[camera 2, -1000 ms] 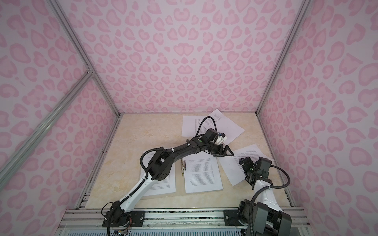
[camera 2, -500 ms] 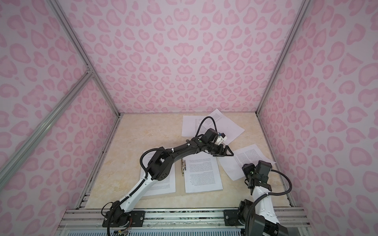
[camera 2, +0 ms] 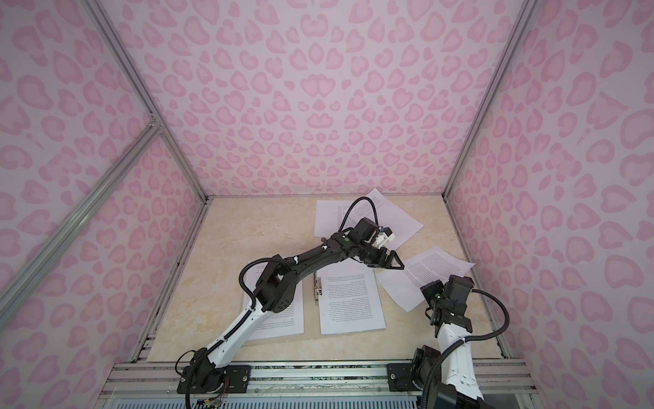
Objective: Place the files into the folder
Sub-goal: 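Lift the text sheet upright with the right gripper while the left gripper withdraws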
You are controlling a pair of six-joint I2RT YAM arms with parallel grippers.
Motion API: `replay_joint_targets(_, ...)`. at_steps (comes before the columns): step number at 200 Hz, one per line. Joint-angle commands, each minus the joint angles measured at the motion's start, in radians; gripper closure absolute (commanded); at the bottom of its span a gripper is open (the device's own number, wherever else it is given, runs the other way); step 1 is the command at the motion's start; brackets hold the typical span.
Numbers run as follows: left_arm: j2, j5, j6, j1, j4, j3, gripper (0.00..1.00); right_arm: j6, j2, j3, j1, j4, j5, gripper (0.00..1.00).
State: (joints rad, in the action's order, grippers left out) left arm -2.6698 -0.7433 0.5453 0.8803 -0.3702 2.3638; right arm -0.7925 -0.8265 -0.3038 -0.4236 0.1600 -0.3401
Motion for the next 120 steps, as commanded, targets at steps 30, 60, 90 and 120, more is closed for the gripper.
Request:
replay_joint_targets(30,0.35,0.017,-0.112,-0.029,0.188,0.012,0.03,0.042,0.044,-0.042,0.001,0.027,0.007,1.0)
replay_joint_targets(60,0.451,0.08,-0.166,-0.056,0.177,0.033,0.02,0.065,0.057,-0.09,0.008,0.046,0.011,1.0)
replay_joint_targets(90,0.583,0.119,-0.264,-0.084,0.182,-0.053,0.02,0.107,0.065,-0.146,0.058,0.058,0.066,1.0)
replay_joint_targets(120,0.738,0.138,-0.344,-0.103,0.298,-0.23,0.02,0.134,0.051,-0.19,0.102,0.064,0.127,1.0)
